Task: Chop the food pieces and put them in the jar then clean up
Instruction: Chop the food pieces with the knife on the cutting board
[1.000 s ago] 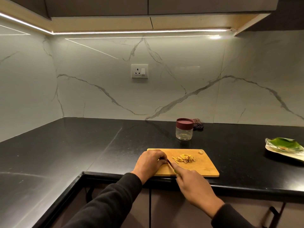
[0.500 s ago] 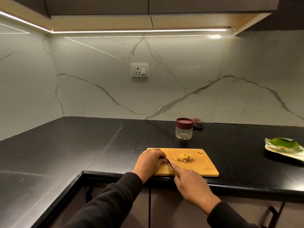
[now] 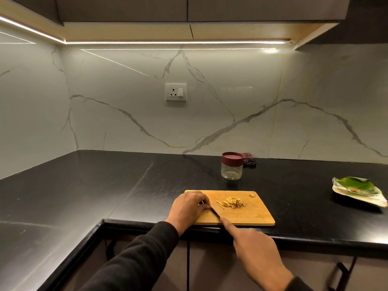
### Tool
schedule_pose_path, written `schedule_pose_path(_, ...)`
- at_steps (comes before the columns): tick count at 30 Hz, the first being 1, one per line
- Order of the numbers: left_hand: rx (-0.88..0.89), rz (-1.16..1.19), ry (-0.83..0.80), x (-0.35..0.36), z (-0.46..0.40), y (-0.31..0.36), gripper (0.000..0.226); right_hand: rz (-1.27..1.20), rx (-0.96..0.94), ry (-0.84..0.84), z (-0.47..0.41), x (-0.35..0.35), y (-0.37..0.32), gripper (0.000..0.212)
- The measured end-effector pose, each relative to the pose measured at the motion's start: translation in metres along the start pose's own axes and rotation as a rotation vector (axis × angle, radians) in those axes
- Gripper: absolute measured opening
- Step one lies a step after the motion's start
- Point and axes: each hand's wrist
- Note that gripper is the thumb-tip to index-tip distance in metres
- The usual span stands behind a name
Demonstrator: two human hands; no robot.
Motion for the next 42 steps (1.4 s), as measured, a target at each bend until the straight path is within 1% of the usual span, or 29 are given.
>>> schedule_pose_path(4,0.017,-0.002,-0.024,-0.001,-0.001,0.002,0.013,0.055,-0.007,-0.019,-0.002,0.001,0.000,0.068)
schedule_pose_path(8,0.061,-0.019,-0.069,-0.002,-0.002,0.002,0.021,0.058,-0.006,-0.017,-0.002,0.005,-0.001,0.068)
schedule_pose_path(16,0.144,-0.146,-0.289,-0.001,-0.011,-0.003,0.042,0.045,-0.017,-0.020,-0.003,0.006,-0.002,0.067)
schedule_pose_path(18,0.144,-0.153,-0.275,0.000,-0.013,-0.004,0.045,0.035,-0.018,-0.016,-0.003,0.005,-0.002,0.067)
schedule_pose_path(20,0.105,-0.107,-0.220,0.001,-0.011,-0.002,0.047,0.021,-0.007,-0.006,-0.003,0.004,-0.002,0.065)
schedule_pose_path(21,0.068,-0.063,-0.183,0.002,-0.010,-0.001,0.044,0.010,0.001,-0.006,-0.002,0.004,-0.001,0.064)
schedule_pose_path(24,-0.011,0.008,-0.076,0.003,-0.005,-0.002,0.025,-0.041,0.023,-0.006,-0.001,0.002,-0.002,0.060)
schedule_pose_path(27,0.021,-0.004,-0.026,0.004,-0.003,-0.002,0.011,-0.126,0.038,0.004,0.001,-0.001,0.000,0.056)
schedule_pose_path(32,0.021,0.016,-0.016,0.002,-0.002,0.000,0.012,-0.206,0.076,0.026,0.004,-0.002,0.003,0.054)
schedule_pose_path(36,0.007,0.033,-0.017,0.002,-0.001,-0.001,0.012,-0.212,0.098,0.033,0.003,-0.002,0.004,0.056)
schedule_pose_path(42,-0.013,0.069,-0.033,0.003,-0.002,-0.002,0.013,-0.244,0.054,0.001,-0.004,-0.006,-0.003,0.057)
Point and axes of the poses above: each hand's wrist, its own z-axis away from the middle knuckle, its own x-axis out of the palm, y = z × x, and after that the axes turned 1 degree about y, right-handed
